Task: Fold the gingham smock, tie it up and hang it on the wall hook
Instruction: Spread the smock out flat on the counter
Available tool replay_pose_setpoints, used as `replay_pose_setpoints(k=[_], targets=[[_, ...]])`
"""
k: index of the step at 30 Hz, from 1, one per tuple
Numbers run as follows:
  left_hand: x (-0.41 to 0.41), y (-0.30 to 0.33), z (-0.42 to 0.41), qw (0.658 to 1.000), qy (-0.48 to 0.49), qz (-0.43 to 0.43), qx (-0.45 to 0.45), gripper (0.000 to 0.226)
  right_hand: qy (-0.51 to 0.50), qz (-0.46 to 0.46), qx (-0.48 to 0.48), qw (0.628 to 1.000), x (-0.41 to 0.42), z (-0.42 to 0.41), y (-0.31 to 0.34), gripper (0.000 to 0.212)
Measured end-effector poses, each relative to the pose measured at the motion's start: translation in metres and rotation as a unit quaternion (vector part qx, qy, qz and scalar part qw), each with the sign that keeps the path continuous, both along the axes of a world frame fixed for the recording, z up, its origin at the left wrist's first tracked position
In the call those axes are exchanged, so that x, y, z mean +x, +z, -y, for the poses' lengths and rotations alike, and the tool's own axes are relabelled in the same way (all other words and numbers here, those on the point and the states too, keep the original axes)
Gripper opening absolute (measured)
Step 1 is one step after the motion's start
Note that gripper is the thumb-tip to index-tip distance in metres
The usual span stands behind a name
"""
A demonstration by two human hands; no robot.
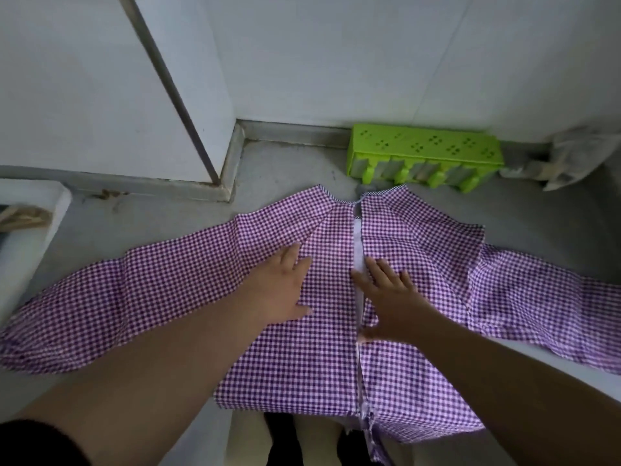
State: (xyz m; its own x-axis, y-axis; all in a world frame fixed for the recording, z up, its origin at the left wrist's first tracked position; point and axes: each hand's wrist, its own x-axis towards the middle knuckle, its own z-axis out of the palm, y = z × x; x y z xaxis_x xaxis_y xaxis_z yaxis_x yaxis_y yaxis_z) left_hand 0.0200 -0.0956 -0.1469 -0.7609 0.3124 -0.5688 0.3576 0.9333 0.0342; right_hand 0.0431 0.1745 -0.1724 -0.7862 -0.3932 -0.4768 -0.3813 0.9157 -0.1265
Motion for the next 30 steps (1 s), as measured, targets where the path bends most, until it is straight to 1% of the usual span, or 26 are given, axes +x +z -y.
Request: replay_pose_setpoints(k=[1,3,5,6,8,9,11,13,16,17,18,19,21,23,24,25,27,28,30], targets=[[0.000,0.001,-0.014,1.000,0.000,0.023,0.011,0.119,-0.005,-0.006,-0.013,1.000,0.000,0.003,0.002,0.120],[0.001,-0.001,-0.037,0.998,-0.005,0.061,-0.030,0.126,-0.006,-0.058,-0.047,0.997,0.003,0.002,0.012,0.097],[0.004,-0.006,-0.052,0.994,-0.020,0.057,-0.090,0.135,0.048,-0.101,-0.071,0.991,0.015,-0.008,0.017,0.066],[0.004,-0.008,-0.054,0.992,-0.023,0.053,-0.116,0.139,0.091,-0.100,-0.076,0.988,0.022,-0.010,0.016,0.055],[0.003,-0.010,-0.062,0.988,-0.026,0.057,-0.145,0.144,0.143,-0.077,-0.075,0.984,0.036,-0.018,0.010,0.048],[0.002,-0.010,-0.065,0.986,-0.028,0.061,-0.155,0.145,0.139,-0.067,-0.075,0.985,0.039,-0.020,0.006,0.043],[0.000,-0.008,-0.068,0.983,-0.027,0.068,-0.171,0.146,0.131,-0.070,-0.083,0.985,0.040,-0.018,0.000,0.026],[-0.002,-0.005,-0.072,0.981,-0.016,0.077,-0.176,0.147,0.161,-0.087,-0.091,0.979,0.039,-0.012,-0.004,0.015],[-0.006,0.001,-0.081,0.980,0.006,0.090,-0.175,0.149,0.218,-0.103,-0.131,0.962,0.049,-0.008,-0.006,0.014],[-0.007,0.002,-0.084,0.980,0.012,0.092,-0.174,0.149,0.227,-0.104,-0.139,0.958,0.052,-0.009,-0.005,0.017],[-0.009,0.004,-0.087,0.980,0.014,0.092,-0.178,0.148,0.215,-0.107,-0.139,0.961,0.054,-0.014,-0.001,0.025],[-0.009,0.005,-0.087,0.978,0.013,0.094,-0.186,0.147,0.174,-0.118,-0.139,0.968,0.053,-0.019,0.003,0.034],[-0.010,0.008,-0.094,0.975,0.001,0.095,-0.202,0.143,0.008,-0.141,-0.127,0.982,0.044,-0.041,0.012,0.051],[-0.012,0.013,-0.098,0.974,-0.009,0.091,-0.208,0.137,-0.159,-0.111,-0.108,0.975,0.034,-0.071,0.021,0.063],[-0.014,0.013,-0.097,0.976,-0.010,0.086,-0.199,0.131,-0.197,-0.080,-0.082,0.974,0.031,-0.083,0.024,0.068],[-0.017,0.014,-0.095,0.980,-0.011,0.076,-0.183,0.123,-0.202,-0.046,-0.050,0.977,0.030,-0.095,0.026,0.074],[-0.026,0.017,-0.088,0.990,-0.002,0.048,-0.133,0.102,-0.175,0.017,0.001,0.984,0.033,-0.112,0.025,0.080],[-0.032,0.019,-0.086,0.994,0.007,0.031,-0.105,0.092,-0.168,0.029,0.009,0.985,0.034,-0.120,0.025,0.078],[-0.045,0.022,-0.077,0.998,0.034,0.005,-0.058,0.076,-0.173,0.001,0.001,0.985,0.028,-0.129,0.027,0.062]])
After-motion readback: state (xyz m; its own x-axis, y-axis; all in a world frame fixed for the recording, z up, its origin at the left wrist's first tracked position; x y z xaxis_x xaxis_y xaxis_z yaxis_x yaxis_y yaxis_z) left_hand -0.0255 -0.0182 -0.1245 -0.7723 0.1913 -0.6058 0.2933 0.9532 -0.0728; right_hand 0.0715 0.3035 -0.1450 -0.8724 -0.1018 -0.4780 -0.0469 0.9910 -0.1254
